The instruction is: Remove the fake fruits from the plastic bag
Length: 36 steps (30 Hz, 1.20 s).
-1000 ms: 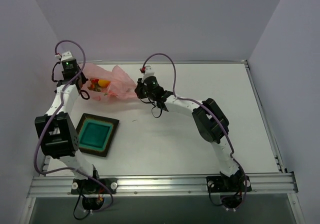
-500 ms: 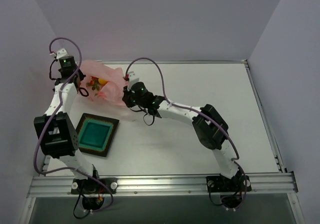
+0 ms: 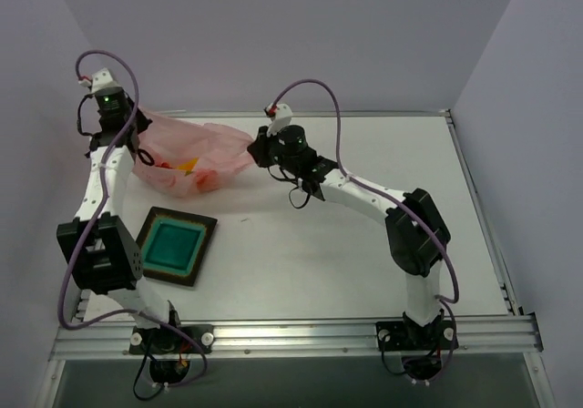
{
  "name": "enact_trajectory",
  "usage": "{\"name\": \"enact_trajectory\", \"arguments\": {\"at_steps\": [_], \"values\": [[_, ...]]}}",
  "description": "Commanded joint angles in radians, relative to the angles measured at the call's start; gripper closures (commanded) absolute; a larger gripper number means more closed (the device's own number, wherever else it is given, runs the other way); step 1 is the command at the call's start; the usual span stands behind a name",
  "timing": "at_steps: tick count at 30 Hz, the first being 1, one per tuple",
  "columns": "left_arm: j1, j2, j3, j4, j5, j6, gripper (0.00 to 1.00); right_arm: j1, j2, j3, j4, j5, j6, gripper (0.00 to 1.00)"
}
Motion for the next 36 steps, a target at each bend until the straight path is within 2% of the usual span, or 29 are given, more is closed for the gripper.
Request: {"name": "enact_trajectory", "arguments": {"at_steps": [1,9,10,11,13,14,17,20,22,23,25,26,28,29,30,36], "values": [[0.015,0.101,0.006,-0.02,0.015,0.004,0.98,-0.021,0.034,-0.093,0.036,-0.012,0.056,1.0],[0.015,0.295,0.11,-0.009,-0.017,0.053,0.98,-0.048,0.257,0.099,-0.027,0.052,0.052,1.0],[0.015,0.306,0.112,-0.003,-0.025,0.056,0.98,-0.05,0.278,0.128,-0.027,0.061,0.055,0.96],[0.015,0.32,0.115,0.008,-0.025,0.057,0.98,-0.05,0.281,0.139,-0.029,0.061,0.058,0.77],[0.015,0.329,0.112,0.031,-0.015,0.058,0.98,-0.05,0.263,0.151,-0.044,0.057,0.041,0.51],[0.015,0.328,0.097,0.041,-0.009,0.055,0.98,-0.05,0.248,0.151,-0.049,0.055,0.032,0.33],[0.015,0.32,0.063,0.086,0.004,0.04,0.98,-0.05,0.158,0.151,-0.092,0.042,-0.009,0.16],[0.015,0.308,0.029,0.112,0.023,0.03,0.97,-0.045,0.055,0.15,-0.115,0.006,-0.042,0.15],[0.013,0.3,0.02,0.118,0.034,0.026,0.98,-0.022,0.009,0.153,-0.109,0.003,-0.056,0.18],[0.012,0.297,0.018,0.121,0.038,0.021,0.98,-0.012,0.007,0.16,-0.105,-0.001,-0.059,0.33],[0.007,0.289,0.012,0.129,0.047,0.014,0.97,0.024,0.042,0.209,-0.104,-0.046,-0.046,0.54],[-0.005,0.289,0.011,0.13,0.049,0.012,0.98,0.039,0.063,0.234,-0.105,-0.057,-0.04,0.69],[-0.021,0.283,0.009,0.131,0.046,0.017,0.98,0.088,0.135,0.309,-0.107,-0.051,-0.057,0.83],[-0.031,0.285,0.009,0.129,0.046,0.024,0.98,0.1,0.168,0.34,-0.107,-0.051,-0.066,0.95],[-0.05,0.283,0.008,0.129,0.044,0.027,0.98,0.107,0.197,0.417,-0.108,-0.066,-0.077,1.0],[-0.068,0.242,-0.041,0.141,0.049,0.017,0.98,0.11,0.494,0.771,-0.164,-0.129,-0.12,1.0]]}}
